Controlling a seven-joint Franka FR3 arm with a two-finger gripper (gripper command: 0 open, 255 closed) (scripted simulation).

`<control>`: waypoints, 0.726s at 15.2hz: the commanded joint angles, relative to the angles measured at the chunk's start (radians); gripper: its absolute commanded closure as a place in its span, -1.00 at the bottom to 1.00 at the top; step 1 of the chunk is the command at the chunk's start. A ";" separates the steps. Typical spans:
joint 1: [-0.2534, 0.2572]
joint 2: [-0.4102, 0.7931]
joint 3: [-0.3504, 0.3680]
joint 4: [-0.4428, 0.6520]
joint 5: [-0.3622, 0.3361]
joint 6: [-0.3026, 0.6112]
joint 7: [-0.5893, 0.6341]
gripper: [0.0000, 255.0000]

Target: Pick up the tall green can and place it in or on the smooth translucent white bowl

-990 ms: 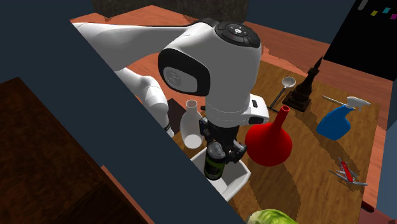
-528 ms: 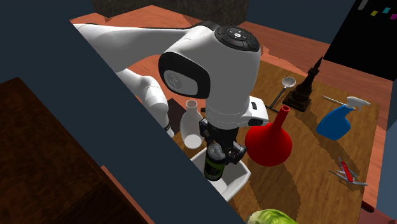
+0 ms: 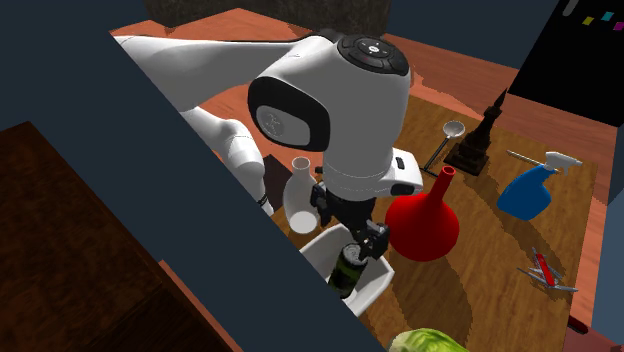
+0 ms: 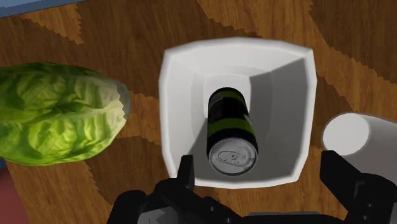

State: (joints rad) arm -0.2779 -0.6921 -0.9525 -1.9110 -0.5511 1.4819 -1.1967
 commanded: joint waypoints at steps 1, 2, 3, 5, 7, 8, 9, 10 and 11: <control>0.012 0.021 0.009 0.060 0.016 -0.043 -0.010 -1.00; 0.021 0.036 0.012 0.102 0.026 -0.071 -0.019 -1.00; 0.028 0.048 0.012 0.136 0.034 -0.093 -0.026 -1.00; 0.028 0.048 0.013 0.135 0.034 -0.093 -0.026 -1.00; 0.028 0.048 0.012 0.136 0.034 -0.093 -0.026 -1.00; 0.028 0.048 0.012 0.136 0.034 -0.093 -0.026 -1.00; 0.028 0.048 0.012 0.136 0.034 -0.093 -0.026 -1.00; 0.028 0.048 0.012 0.136 0.034 -0.093 -0.026 -1.00; 0.028 0.048 0.013 0.135 0.034 -0.093 -0.026 -1.00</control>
